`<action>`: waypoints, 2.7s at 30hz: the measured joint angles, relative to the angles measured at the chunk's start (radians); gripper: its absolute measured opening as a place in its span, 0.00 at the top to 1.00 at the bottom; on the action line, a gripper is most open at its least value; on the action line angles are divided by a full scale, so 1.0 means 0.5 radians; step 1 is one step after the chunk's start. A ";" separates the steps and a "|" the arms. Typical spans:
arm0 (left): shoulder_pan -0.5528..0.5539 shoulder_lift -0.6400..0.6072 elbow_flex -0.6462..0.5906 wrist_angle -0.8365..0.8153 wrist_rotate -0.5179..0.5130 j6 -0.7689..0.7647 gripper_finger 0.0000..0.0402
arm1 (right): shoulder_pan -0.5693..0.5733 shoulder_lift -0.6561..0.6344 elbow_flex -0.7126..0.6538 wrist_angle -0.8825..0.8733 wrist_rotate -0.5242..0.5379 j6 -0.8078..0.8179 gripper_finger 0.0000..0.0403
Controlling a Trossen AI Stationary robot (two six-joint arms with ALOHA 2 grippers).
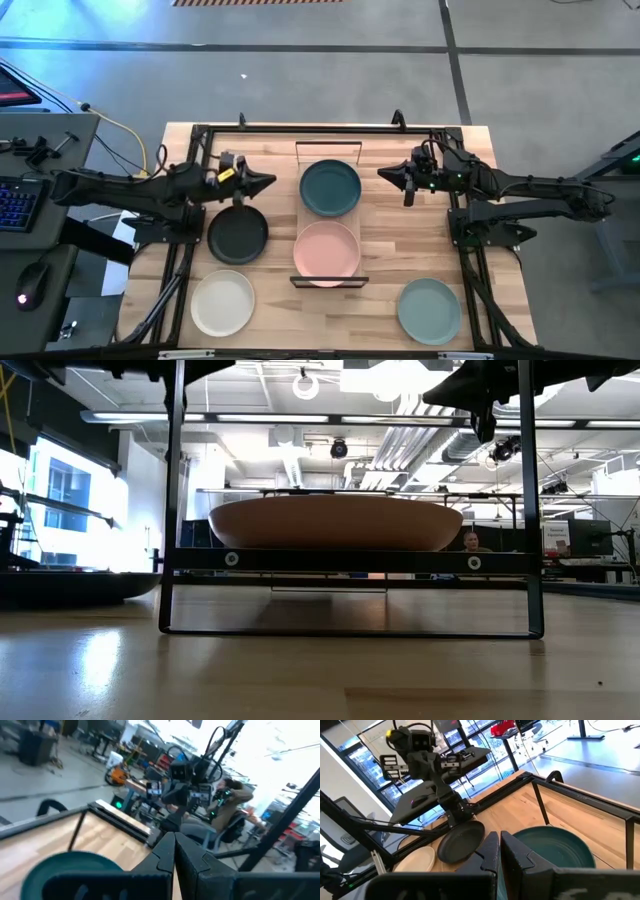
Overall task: Place and stack plates onto a shelf
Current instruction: Stack the black plate on top of the light brown plate on the shelf
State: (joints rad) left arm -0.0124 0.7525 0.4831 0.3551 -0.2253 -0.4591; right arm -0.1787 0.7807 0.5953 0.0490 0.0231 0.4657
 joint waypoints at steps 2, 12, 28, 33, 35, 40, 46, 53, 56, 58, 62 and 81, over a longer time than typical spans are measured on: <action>-0.023 0.000 0.000 0.003 -0.039 0.054 1.00 | 0.000 0.000 0.000 0.011 0.000 -0.001 1.00; -0.010 0.001 0.000 0.001 -0.049 0.086 1.00 | 0.001 0.000 0.000 0.044 -0.014 -0.094 1.00; 0.458 0.226 0.419 -1.874 0.116 -0.180 0.74 | 0.001 0.000 0.000 0.031 -0.010 -0.042 1.00; 0.653 0.490 0.353 -2.212 0.687 -0.144 0.62 | 0.000 0.000 0.000 0.015 0.019 -0.044 1.00; 0.684 0.599 0.317 -2.251 0.741 -0.075 0.58 | 0.000 0.000 0.000 0.010 0.034 -0.047 1.00; 0.739 0.871 0.324 -2.231 0.741 0.044 0.53 | 0.000 0.000 0.001 -0.014 0.059 -0.051 1.00; 0.764 1.081 0.415 -2.230 0.707 0.291 0.51 | 0.000 0.000 0.001 -0.027 0.060 -0.055 1.00; 0.784 1.325 0.426 -2.249 0.740 0.529 0.51 | 0.000 0.000 0.001 -0.075 0.060 -0.058 1.00; 0.784 1.415 0.426 -2.252 0.741 0.558 0.51 | 0.000 0.000 0.001 -0.093 0.060 -0.058 1.00; 0.784 1.463 0.426 -2.245 0.743 0.560 0.51 | 0.000 0.000 0.001 -0.106 0.060 -0.058 1.00; 0.784 1.510 0.435 -2.240 0.741 0.559 0.52 | 0.000 0.000 0.001 -0.108 0.060 -0.058 1.00; 0.900 1.161 0.741 -2.717 0.722 0.450 0.99 | 0.000 0.070 0.003 -0.131 0.079 -0.056 1.00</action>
State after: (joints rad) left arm 0.4378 1.3331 0.8537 -1.0036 0.1358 -0.2340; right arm -0.1787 0.8155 0.5968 -0.0164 0.0628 0.4376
